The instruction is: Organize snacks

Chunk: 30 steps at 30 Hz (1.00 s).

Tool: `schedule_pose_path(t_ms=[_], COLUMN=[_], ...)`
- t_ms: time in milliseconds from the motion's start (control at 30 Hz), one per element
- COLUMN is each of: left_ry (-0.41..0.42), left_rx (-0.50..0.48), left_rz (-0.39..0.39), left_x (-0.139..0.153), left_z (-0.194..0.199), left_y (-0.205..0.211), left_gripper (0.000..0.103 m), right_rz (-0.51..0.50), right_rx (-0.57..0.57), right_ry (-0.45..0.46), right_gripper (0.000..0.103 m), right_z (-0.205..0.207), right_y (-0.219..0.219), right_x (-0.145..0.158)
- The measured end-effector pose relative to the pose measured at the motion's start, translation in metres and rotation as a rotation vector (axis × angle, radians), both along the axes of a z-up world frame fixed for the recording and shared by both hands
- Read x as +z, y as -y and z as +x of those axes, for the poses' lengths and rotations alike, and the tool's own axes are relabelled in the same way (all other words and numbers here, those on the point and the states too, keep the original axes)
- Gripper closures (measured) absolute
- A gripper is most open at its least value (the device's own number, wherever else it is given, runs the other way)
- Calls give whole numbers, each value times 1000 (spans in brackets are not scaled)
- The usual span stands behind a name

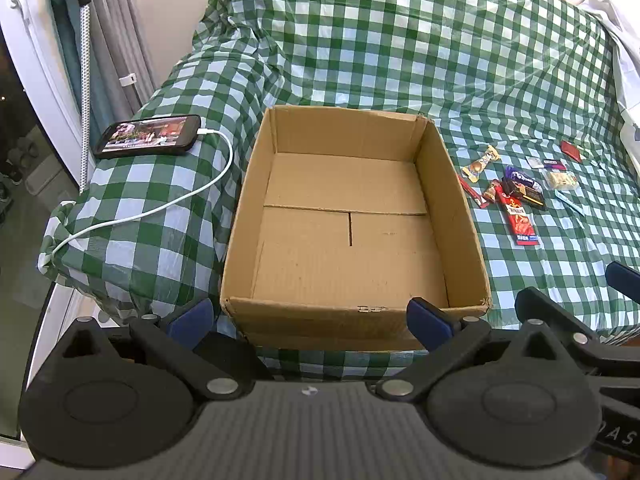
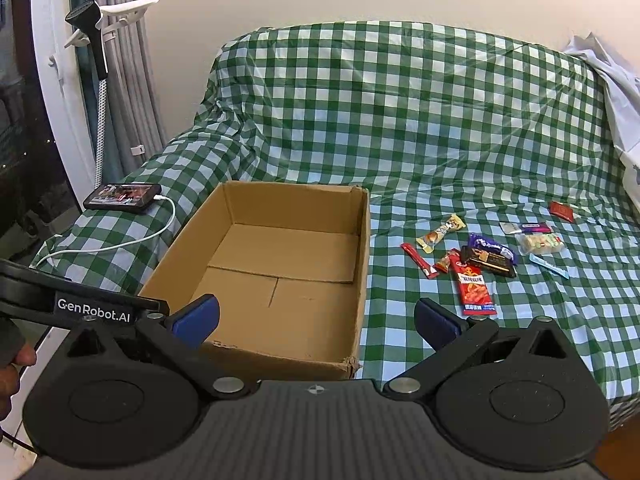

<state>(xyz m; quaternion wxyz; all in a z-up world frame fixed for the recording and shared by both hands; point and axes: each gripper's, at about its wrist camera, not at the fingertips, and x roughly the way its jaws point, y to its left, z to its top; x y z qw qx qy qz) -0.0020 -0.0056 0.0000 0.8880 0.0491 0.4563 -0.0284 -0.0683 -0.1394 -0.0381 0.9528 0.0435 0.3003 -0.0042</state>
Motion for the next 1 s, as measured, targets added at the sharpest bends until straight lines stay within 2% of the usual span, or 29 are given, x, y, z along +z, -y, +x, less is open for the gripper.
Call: schedule_pose_path(t_ms=[500,667,1000], left_ry=[5,-9,-52], left_rx=[-1,6,-7], left_rz=[25,65,94], left_x=[-5,-4,-7], left_z=[-1,2,8], left_y=[-4,2,17], left_gripper=[0,0,0], right_rz=[5,10,59], right_rx=[0,1,-11], right_ry=[-9,-10,-16], right_gripper=[0,0,0], right_z=[-3,-3,-4], right_y=[-5,-4,3], right_x=[-4,-5,-14])
